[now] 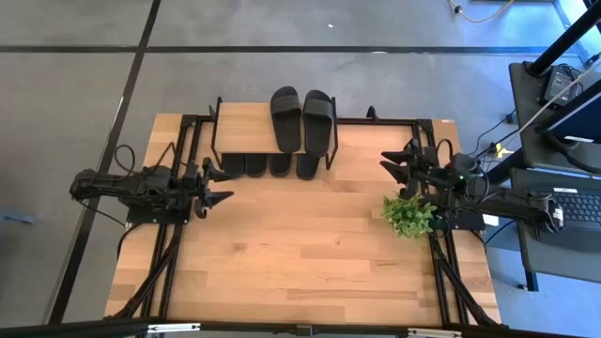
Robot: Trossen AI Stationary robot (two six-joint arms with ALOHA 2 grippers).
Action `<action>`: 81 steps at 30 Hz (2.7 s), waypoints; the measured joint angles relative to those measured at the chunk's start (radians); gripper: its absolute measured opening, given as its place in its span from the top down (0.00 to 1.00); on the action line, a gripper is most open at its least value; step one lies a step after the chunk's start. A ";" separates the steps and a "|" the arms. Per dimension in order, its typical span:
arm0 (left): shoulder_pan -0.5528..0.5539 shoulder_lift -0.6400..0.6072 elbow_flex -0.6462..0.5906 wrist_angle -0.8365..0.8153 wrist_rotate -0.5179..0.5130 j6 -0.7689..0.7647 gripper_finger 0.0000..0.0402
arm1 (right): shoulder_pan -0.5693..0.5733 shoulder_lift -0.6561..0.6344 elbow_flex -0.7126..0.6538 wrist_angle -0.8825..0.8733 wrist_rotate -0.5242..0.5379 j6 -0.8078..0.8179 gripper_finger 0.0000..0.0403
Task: Pick and place slides into the shelf
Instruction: Return to Home Position
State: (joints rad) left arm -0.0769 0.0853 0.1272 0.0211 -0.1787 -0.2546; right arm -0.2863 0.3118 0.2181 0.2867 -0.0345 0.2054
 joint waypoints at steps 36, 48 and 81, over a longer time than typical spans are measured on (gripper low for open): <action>0.000 -0.083 0.000 -0.340 -0.180 0.003 0.36 | 0.000 -0.241 -0.211 -0.021 0.065 -0.161 0.64; 0.000 -0.083 0.000 -0.414 -0.286 0.006 0.36 | 0.000 -0.241 -0.211 -0.061 0.094 -0.161 0.64; 0.000 -0.083 0.000 -0.413 -0.290 0.029 0.36 | 0.000 -0.241 -0.210 -0.097 0.094 -0.109 0.64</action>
State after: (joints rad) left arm -0.0769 0.0025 0.1268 -0.3920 -0.4683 -0.2253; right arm -0.2863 0.0704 0.0078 0.1898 0.0594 0.0967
